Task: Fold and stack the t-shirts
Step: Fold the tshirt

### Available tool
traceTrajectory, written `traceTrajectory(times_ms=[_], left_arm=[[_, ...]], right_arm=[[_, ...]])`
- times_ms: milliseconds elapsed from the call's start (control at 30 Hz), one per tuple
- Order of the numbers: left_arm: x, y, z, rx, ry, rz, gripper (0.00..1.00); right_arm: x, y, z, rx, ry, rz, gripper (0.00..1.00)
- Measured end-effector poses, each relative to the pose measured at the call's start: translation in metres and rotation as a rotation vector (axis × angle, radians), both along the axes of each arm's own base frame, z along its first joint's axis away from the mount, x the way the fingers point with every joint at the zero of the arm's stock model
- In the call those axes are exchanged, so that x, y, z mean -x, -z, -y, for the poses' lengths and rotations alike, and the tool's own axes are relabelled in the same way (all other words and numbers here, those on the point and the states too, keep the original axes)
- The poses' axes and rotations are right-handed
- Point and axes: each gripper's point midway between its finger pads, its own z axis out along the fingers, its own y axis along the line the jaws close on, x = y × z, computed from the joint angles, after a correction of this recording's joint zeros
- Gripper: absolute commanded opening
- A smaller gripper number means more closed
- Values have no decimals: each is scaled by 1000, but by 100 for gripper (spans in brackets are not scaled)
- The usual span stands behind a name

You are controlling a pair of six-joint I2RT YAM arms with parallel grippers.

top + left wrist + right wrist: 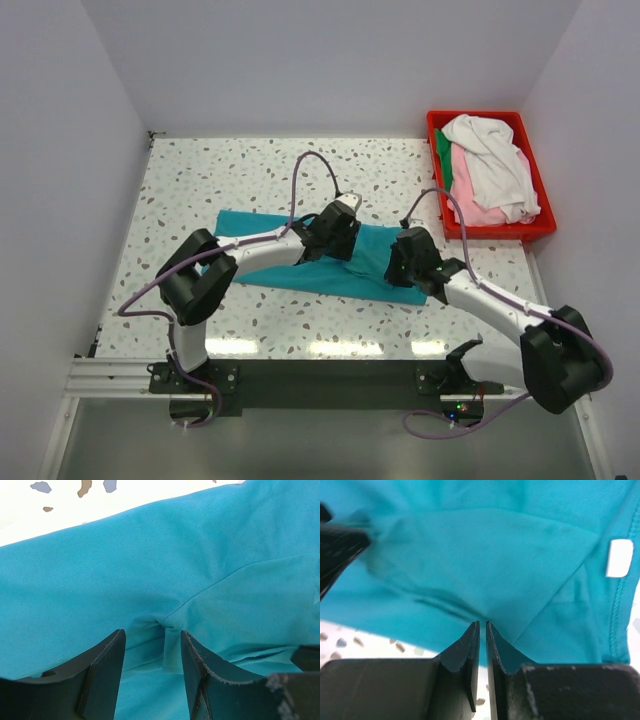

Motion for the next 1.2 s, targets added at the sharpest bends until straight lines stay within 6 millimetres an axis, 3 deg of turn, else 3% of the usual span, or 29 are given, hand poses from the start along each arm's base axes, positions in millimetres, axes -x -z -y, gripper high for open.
traceTrajectory(times_ms=[133, 433, 667, 767, 867, 1000, 1067, 1200], left_arm=[[0, 1, -2, -10, -5, -2, 53], [-2, 0, -20, -64, -38, 0, 56], [-34, -48, -56, -8, -150, 71, 56], [-49, -52, -81, -20, -224, 81, 56], [-58, -45, -111, -63, -309, 59, 56], [-60, -26, -147, -114, -416, 24, 55], [-53, -8, -164, -141, -462, -10, 55], [-22, 34, -194, -196, -531, -110, 53]], right_arm=[[13, -12, -9, -55, -38, 39, 17], [25, 0, -5, -31, -43, -4, 21], [4, -26, -8, -22, -15, 58, 22], [-9, -27, -14, -11, -11, 57, 20], [-18, -13, -20, 13, -10, 18, 20], [-14, 16, -17, 55, -2, -60, 26], [-12, 28, -15, 81, 7, -96, 29], [-32, 27, -23, 82, 24, -86, 41]])
